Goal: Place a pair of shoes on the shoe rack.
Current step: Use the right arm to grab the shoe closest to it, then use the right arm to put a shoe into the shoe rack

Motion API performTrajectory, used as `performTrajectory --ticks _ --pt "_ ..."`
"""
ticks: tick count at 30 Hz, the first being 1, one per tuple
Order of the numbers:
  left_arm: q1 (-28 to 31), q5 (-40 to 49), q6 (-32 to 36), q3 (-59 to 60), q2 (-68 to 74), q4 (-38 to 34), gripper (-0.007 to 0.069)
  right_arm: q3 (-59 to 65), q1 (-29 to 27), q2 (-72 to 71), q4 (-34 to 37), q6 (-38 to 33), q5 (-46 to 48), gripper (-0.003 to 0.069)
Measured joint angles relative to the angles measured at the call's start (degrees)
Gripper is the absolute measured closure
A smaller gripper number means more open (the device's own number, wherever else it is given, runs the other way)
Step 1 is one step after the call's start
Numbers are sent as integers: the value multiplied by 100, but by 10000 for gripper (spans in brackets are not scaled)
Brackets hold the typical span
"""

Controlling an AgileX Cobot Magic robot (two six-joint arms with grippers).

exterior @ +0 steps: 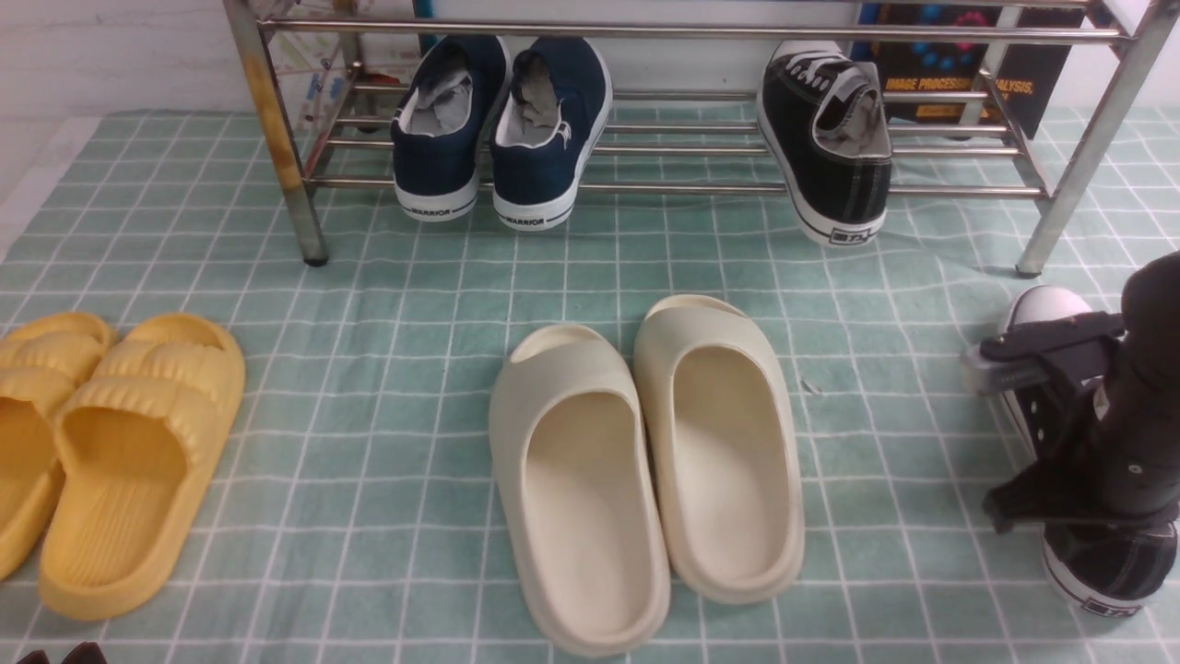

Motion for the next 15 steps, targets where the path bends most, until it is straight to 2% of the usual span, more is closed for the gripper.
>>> performTrajectory --ticks 1,2,7,15 --pt "0 0 0 0 0 0 391 -38 0 -8 -50 0 120 629" --pt "0 0 0 0 0 0 389 -96 0 -38 -93 -5 279 638" --pt "0 0 0 0 0 0 389 -693 6 -454 96 -275 938 637" --pt "0 0 0 0 0 5 387 -1917 6 -443 257 -755 971 637"
